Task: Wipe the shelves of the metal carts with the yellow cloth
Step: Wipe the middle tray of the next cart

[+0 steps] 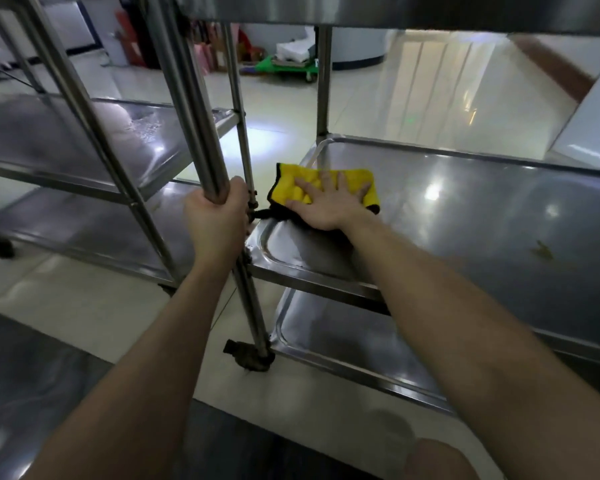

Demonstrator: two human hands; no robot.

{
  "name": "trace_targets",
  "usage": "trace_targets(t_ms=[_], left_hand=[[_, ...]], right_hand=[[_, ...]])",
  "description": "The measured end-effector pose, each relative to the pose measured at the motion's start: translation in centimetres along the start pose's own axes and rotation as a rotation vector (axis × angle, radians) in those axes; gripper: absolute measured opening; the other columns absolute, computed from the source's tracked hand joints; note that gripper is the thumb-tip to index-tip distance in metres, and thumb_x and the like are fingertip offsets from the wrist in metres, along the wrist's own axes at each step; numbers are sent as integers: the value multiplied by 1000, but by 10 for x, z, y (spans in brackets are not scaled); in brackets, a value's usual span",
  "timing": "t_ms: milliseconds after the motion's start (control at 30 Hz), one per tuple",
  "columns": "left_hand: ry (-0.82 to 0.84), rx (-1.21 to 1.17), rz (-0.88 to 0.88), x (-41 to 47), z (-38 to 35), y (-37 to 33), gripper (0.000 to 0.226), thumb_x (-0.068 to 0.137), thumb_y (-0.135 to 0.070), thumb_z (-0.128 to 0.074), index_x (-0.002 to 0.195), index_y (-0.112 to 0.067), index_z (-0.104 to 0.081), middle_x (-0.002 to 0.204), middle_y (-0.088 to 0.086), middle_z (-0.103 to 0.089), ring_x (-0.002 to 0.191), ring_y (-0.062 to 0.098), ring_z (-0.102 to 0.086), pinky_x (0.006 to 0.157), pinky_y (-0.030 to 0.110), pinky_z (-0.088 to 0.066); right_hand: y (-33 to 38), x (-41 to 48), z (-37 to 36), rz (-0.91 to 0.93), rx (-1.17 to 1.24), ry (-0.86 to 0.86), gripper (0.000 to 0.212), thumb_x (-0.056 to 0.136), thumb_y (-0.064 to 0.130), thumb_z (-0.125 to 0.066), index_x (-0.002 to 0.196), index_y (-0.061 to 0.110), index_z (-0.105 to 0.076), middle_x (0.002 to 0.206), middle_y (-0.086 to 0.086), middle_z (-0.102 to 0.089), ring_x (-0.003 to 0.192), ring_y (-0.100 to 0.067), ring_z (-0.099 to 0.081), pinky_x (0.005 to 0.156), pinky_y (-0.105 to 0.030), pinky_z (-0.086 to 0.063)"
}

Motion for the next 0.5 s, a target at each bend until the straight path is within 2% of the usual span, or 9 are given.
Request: trace_targets(t_ms=[133,200,233,267,333,367,400,433,500], left_hand=[[0,66,20,-4,1,-4,38,90,-24,-65,53,-18,-55,48,2,-50,37,14,-46,40,21,-37],[-1,138,14,-4,5,-4,47,90,-32,-66,63,5,-57,51,8,-55,40,14,-52,43,21,-44],[-3,177,10,-4,8,-5,52,90,-38,-67,70,9,-61,55,9,-59,44,13,-56,47,21,-47],[-1,208,11,-4,9,-6,52,92,-43,-69,78,7,-63,62,9,-60,50,12,-58,51,22,-49],[-36,257,16,-3,12,-7,39,91,-49,-75,92,-11,-63,76,1,-64,62,7,-61,67,25,-58],[-94,267,23,-3,18,-8,39,88,-49,-80,101,-19,-59,85,-3,-67,72,6,-66,80,30,-62],[-177,267,27,-8,27,-10,51,81,-50,-86,108,-22,-52,97,-3,-70,84,10,-70,91,38,-63],[-274,292,-1,-17,30,-14,62,75,-50,-89,111,-25,-46,109,1,-68,96,16,-71,96,44,-61],[-416,453,-182,-43,34,-32,55,76,-47,-81,110,-29,-42,117,2,-59,103,21,-65,94,46,-58]], right_hand=[[15,-69,-21,104,-44,2,79,89,93,-16,161,65,0,179,7,15,164,-33,17,112,-83,18],[6,-102,-27,129,-29,18,74,93,90,-16,161,65,-4,179,10,14,164,-28,19,115,-80,19],[-4,-118,-29,125,-17,33,71,95,87,-16,161,65,-5,179,11,14,164,-26,19,116,-78,19],[-17,-132,-28,111,-2,49,68,97,85,-17,161,66,-6,178,13,14,164,-24,19,118,-77,19],[-54,-163,-25,67,30,71,65,99,83,-21,160,67,-6,178,17,14,164,-20,19,120,-73,19],[-76,-179,-23,42,43,71,64,99,83,-23,159,68,-6,177,18,13,164,-18,19,122,-71,19],[-99,-197,-22,12,51,63,65,99,83,-24,159,69,-6,177,19,13,164,-17,18,123,-69,19],[-128,-219,-20,-32,58,46,66,98,84,-25,159,69,-7,177,20,13,164,-16,18,124,-68,18],[-164,-247,-20,-92,66,24,69,95,88,-24,160,69,-8,177,21,11,164,-15,16,125,-66,17]])
Point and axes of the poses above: each hand's wrist, its own x-axis towards the middle knuckle, its own z-axis out of the back of the hand, y = z × x, the point moved 9 cm from there along x, towards the middle knuckle
